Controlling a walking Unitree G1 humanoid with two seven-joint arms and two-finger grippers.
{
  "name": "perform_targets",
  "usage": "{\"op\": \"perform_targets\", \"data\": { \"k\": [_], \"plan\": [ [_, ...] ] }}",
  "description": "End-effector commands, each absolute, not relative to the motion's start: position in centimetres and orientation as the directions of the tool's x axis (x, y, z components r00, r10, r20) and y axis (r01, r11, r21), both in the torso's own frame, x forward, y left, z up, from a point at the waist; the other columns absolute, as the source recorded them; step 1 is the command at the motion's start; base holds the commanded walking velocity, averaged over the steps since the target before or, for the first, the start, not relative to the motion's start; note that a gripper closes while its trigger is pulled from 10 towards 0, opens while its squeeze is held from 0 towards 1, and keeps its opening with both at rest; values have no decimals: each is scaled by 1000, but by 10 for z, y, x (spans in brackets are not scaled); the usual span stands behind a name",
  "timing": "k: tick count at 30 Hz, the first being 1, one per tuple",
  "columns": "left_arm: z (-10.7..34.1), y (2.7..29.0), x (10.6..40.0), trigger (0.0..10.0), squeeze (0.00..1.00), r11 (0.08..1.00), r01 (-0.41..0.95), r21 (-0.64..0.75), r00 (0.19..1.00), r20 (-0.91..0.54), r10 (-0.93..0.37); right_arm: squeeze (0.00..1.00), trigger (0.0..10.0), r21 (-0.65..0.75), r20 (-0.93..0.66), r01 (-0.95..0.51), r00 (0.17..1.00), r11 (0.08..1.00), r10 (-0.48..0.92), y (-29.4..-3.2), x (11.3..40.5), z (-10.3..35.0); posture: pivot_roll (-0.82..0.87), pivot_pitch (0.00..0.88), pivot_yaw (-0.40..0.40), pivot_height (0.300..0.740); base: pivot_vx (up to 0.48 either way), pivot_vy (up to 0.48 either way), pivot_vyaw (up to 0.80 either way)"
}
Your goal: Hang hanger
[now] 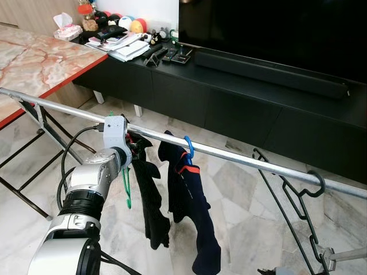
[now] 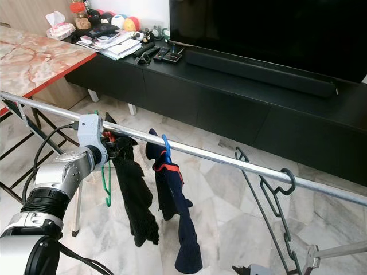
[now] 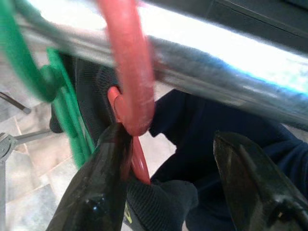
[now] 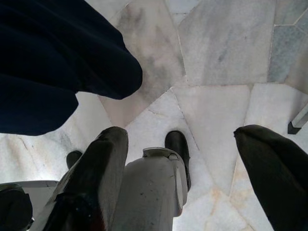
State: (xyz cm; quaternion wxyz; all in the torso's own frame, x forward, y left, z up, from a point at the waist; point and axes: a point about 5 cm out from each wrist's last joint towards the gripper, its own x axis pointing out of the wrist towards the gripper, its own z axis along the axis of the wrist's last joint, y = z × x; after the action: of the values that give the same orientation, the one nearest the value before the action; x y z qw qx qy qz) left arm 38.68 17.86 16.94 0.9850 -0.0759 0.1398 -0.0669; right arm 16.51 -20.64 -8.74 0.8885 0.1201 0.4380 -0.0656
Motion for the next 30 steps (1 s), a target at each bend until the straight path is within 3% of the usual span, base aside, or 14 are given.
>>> {"op": "perform_targets", "data": {
  "k": [1,9,30],
  "plan": [
    [143,183,380,10000,0,984,63,-169,921,-369,-122,0,10000,154,-808,220,589,963,-5,-205,160,-90,-93,151,-2,740,0,0,0],
    [147,193,381,10000,0,983,-49,-176,947,-320,-10,0,10000,154,-808,220,589,963,-5,-205,160,-90,-84,152,-6,740,0,0,0],
    [151,194,385,10000,0,992,-56,-110,959,-281,22,0,10000,155,-806,226,592,962,-9,-204,160,-90,-89,152,-3,740,0,0,0]
  ]
}}
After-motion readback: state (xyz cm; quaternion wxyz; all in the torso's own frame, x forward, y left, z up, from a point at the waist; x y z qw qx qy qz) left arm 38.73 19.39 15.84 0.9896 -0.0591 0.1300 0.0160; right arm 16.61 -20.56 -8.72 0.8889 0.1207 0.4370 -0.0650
